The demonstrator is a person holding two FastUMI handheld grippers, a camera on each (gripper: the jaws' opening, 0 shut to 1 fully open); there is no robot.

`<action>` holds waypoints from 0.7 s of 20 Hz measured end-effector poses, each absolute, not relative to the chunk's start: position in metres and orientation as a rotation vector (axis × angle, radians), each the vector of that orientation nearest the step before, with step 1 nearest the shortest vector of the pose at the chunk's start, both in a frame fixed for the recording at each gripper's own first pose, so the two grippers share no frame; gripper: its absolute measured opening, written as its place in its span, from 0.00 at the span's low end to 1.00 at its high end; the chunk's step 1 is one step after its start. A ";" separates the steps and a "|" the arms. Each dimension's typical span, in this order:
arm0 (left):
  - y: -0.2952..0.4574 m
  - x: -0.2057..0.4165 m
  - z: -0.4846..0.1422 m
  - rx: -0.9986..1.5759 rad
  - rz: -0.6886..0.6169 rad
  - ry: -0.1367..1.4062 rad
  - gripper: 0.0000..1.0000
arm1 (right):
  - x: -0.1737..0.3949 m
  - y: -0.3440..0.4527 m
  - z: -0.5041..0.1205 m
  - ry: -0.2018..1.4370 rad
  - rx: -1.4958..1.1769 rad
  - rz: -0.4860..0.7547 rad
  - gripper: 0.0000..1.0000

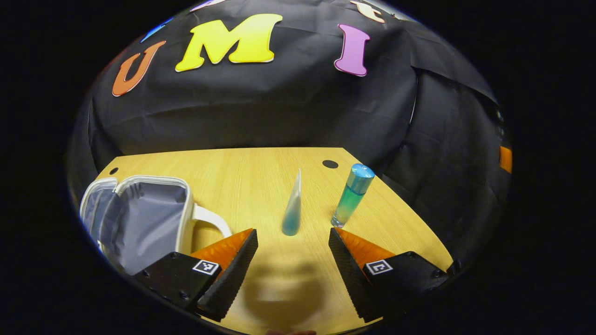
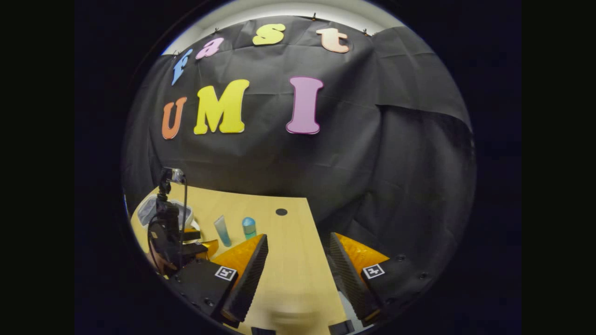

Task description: First open the suitcase, pack the skin care products into it, and then close the suitcase.

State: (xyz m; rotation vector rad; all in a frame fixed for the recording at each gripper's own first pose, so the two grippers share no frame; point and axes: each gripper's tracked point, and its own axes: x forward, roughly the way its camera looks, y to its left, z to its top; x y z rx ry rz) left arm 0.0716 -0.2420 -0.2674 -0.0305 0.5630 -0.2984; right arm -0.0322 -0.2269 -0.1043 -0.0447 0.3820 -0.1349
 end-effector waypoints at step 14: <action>-0.250 0.132 -0.327 0.006 -0.235 0.637 0.77 | -0.013 -0.242 -0.129 0.448 -0.012 -0.129 0.77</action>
